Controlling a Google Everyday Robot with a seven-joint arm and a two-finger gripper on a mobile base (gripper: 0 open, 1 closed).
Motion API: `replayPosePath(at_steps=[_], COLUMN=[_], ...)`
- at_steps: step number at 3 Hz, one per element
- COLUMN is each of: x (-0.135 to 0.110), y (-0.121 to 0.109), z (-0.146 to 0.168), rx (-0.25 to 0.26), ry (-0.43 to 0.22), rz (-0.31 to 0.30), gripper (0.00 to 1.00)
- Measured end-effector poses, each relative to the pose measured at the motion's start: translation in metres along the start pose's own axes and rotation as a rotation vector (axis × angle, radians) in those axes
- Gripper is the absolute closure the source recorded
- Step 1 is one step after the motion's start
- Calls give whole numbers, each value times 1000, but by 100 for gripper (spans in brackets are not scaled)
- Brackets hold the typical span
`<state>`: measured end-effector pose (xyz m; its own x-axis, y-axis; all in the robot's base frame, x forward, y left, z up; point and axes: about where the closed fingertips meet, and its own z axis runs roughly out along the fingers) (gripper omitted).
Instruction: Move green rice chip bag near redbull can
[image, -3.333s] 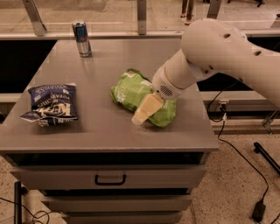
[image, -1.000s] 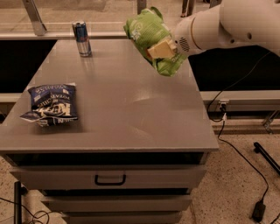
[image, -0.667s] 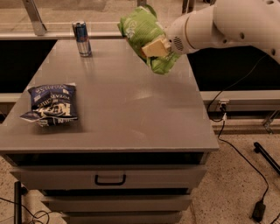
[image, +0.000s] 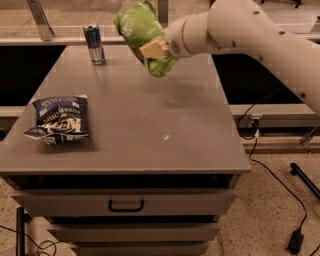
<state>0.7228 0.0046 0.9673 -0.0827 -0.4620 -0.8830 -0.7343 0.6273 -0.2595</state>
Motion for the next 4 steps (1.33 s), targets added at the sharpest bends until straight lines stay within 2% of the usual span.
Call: replayPosePath(at_steps=[1,2,4], x=[-5,-10,-12], y=[-2,-16,-33], z=[26,63,121], rx=[1,35,78], ry=[-20,-52,-63], rz=[1,51,128], gripper=[100,100,100])
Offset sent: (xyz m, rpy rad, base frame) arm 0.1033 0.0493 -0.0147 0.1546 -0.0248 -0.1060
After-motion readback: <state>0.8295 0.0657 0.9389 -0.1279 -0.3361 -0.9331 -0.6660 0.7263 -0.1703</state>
